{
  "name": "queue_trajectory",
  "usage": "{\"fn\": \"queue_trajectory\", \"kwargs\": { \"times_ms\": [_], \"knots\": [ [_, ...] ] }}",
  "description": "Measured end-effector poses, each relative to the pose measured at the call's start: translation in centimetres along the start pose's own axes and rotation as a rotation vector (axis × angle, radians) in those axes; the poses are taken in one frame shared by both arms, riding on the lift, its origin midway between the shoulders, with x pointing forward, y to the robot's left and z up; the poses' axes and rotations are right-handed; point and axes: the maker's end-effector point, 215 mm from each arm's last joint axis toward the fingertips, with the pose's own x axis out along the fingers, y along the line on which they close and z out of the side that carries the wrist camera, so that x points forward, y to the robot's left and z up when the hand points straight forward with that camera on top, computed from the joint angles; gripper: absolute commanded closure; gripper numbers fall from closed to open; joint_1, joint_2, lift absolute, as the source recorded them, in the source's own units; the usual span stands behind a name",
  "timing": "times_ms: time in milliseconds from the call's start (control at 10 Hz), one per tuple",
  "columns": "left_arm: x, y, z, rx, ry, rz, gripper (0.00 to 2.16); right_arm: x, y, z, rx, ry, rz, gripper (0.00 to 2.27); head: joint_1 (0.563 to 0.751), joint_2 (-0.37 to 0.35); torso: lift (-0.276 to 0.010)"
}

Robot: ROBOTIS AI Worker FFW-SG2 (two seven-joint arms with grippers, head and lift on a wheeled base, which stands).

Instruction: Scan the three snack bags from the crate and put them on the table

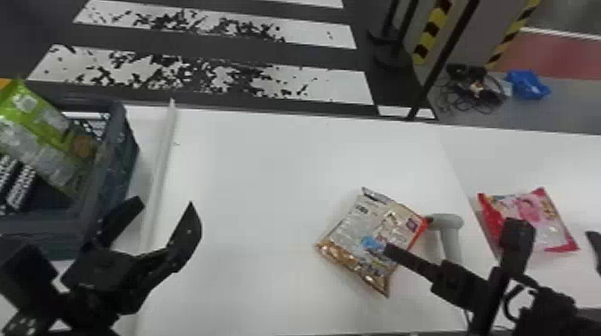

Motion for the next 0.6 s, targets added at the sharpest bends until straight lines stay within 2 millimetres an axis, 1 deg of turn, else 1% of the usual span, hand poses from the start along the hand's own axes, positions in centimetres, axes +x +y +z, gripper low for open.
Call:
{"fn": "queue_trajectory", "kwargs": {
  "times_ms": [200,300,400,600],
  "knots": [
    [-0.3,0.2,0.2,0.0,-0.009,0.003,0.04,-0.6,-3.0,3.1,-0.032,-0.049,-0.086,2.05,0.695,-0.233,-0.094],
    [-0.3,0.1,0.2,-0.001,-0.01,0.002,0.04,-1.0,-4.6,4.3,-0.045,-0.068,-0.12,2.05,0.695,-0.249,-0.094],
    [-0.3,0.0,0.1,-0.002,-0.009,0.0,0.04,-1.3,-6.1,5.1,-0.059,-0.081,-0.154,2.05,0.695,-0.281,-0.094],
    [-0.5,-0.2,0.1,-0.004,-0.01,-0.002,0.04,-1.6,-8.2,5.7,-0.079,-0.091,-0.199,2.05,0.695,-0.317,-0.094]
  ]
}}
